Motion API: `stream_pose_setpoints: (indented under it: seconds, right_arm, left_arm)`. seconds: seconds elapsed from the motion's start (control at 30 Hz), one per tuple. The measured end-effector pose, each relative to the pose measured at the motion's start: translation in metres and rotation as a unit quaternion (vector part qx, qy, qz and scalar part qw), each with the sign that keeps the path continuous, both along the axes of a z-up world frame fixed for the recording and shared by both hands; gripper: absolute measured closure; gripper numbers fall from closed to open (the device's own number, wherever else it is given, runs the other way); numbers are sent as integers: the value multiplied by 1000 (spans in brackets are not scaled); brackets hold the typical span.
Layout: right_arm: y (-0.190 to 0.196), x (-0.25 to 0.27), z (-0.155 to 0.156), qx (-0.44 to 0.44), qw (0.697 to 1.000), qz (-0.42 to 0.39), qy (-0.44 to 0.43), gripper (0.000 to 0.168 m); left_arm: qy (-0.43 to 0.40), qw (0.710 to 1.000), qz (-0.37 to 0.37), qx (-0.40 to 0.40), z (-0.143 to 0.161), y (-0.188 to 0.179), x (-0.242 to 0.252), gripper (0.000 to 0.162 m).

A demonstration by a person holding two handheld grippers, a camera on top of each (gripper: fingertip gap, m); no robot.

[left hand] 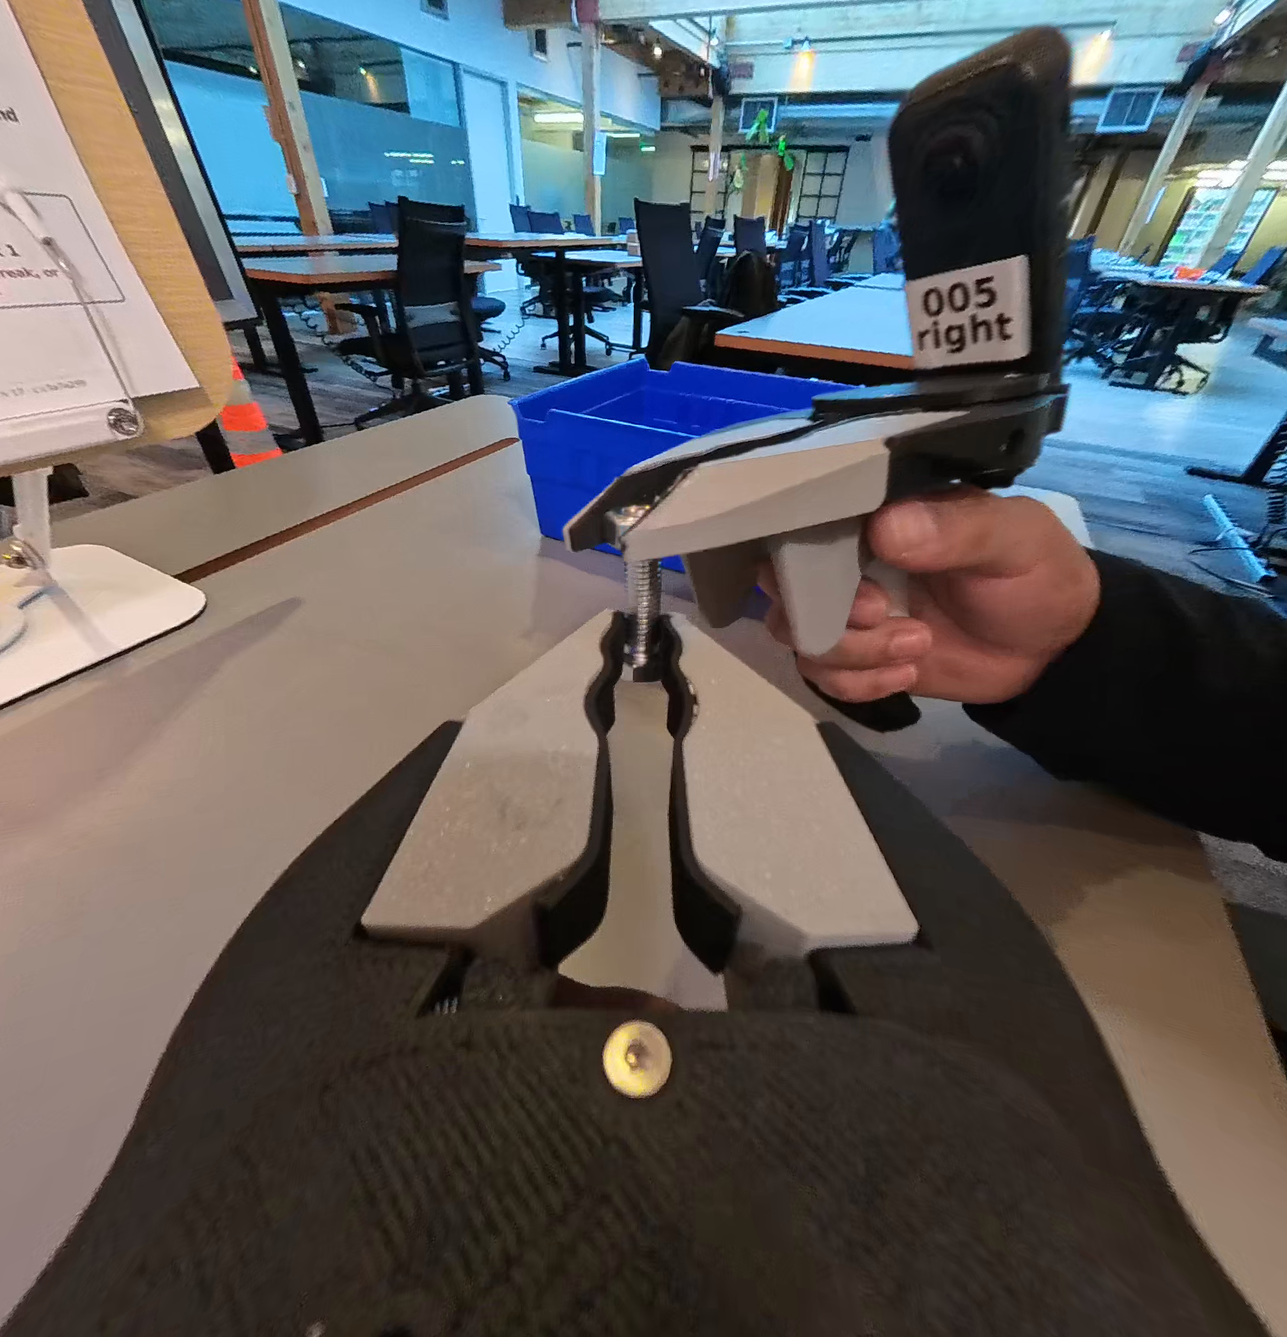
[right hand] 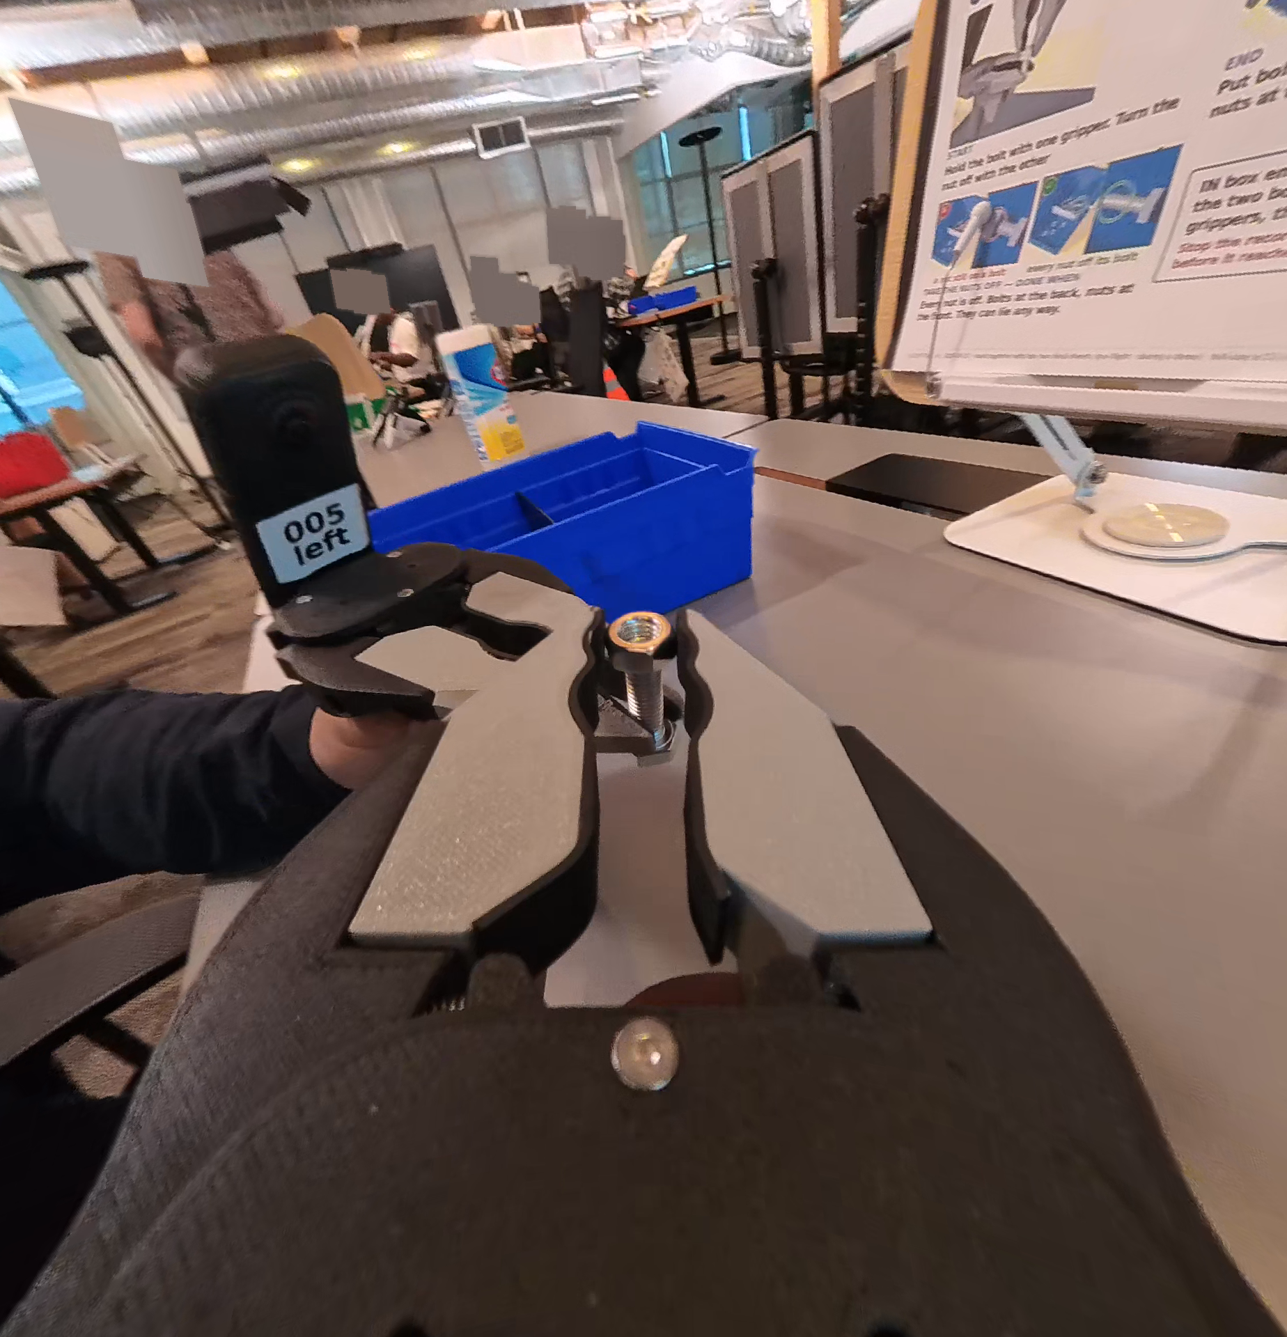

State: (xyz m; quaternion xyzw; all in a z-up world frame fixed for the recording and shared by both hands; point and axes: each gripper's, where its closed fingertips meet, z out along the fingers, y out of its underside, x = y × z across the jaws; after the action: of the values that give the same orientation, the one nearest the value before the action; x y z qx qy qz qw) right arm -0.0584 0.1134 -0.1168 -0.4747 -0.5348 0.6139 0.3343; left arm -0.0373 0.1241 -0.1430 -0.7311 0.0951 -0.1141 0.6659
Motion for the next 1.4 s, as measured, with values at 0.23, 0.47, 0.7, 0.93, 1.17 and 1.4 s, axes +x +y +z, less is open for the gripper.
stream_pose_setpoints:
  seconds: [0.23,0.47,0.7,0.93,1.17,1.4]
  right_arm:
    - [2,-2,-2,49,997,-60,-2,152]
    - [1,1,1,34,998,-53,14,141]
    - [3,21,10,57,997,9,42,118]
    - [-2,32,13,52,995,75,44,115]
    - [-22,23,15,45,990,123,44,118]
    - [-29,24,14,42,988,139,44,122]
  left_arm:
    - [3,1000,9,0,-2,1,-1,155]
    - [-3,1000,4,-1,-2,1,-1,155]
    - [-24,999,-22,5,2,-1,4,155]
    - [-61,996,-69,13,8,-6,14,155]
    - [-53,994,-89,21,10,-9,22,155]
    - [-51,994,-92,20,10,-9,24,155]
